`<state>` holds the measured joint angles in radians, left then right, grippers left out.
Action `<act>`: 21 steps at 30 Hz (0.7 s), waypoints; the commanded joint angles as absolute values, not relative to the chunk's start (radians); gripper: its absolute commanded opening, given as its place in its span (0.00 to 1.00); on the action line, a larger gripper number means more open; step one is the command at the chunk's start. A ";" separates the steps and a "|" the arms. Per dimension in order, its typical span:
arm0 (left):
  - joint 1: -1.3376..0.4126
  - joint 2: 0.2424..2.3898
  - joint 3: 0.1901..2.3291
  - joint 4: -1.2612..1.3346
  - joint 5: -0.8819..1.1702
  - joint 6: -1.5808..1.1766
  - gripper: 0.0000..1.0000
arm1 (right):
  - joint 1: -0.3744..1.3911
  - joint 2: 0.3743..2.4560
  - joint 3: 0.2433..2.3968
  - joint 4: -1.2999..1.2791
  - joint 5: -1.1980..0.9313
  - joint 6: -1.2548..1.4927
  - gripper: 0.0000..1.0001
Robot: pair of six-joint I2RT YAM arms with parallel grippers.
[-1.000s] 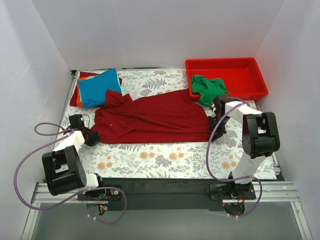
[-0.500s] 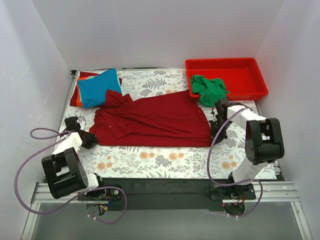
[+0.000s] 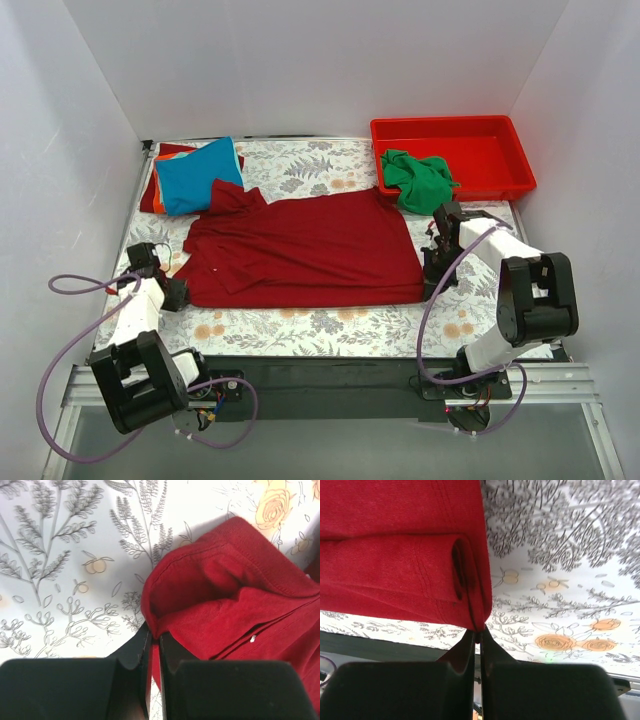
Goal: Fold and stack the t-shirts
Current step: Fold the tshirt
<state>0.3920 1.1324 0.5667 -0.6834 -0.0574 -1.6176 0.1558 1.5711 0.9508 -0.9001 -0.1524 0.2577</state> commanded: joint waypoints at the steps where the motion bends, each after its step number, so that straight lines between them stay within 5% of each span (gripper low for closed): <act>1: 0.403 1.095 0.618 -0.755 -0.161 -1.674 0.00 | 0.163 1.513 0.925 -0.957 -0.143 0.276 0.01; 9: 0.403 1.092 0.635 -0.779 -0.155 -1.674 0.02 | 0.167 1.462 0.894 -0.966 -0.132 0.285 0.01; 10: 0.403 1.091 0.643 -0.787 -0.156 -1.672 0.07 | 0.169 1.457 0.896 -0.968 -0.130 0.284 0.04; 13: 0.403 1.088 0.652 -0.798 -0.158 -1.667 0.54 | 0.167 1.436 0.919 -0.974 -0.117 0.278 0.28; 15: 0.403 1.086 0.658 -0.802 -0.160 -1.667 0.70 | 0.169 1.416 0.949 -0.982 -0.109 0.270 0.38; 21: 0.402 1.077 0.730 -0.813 -0.175 -1.597 0.70 | 0.173 1.397 0.994 -0.977 -0.132 0.244 0.45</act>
<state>0.3981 1.1095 0.6655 -0.8112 -0.1383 -1.6428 0.1661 1.4197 0.9535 -0.9646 -0.1268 0.2630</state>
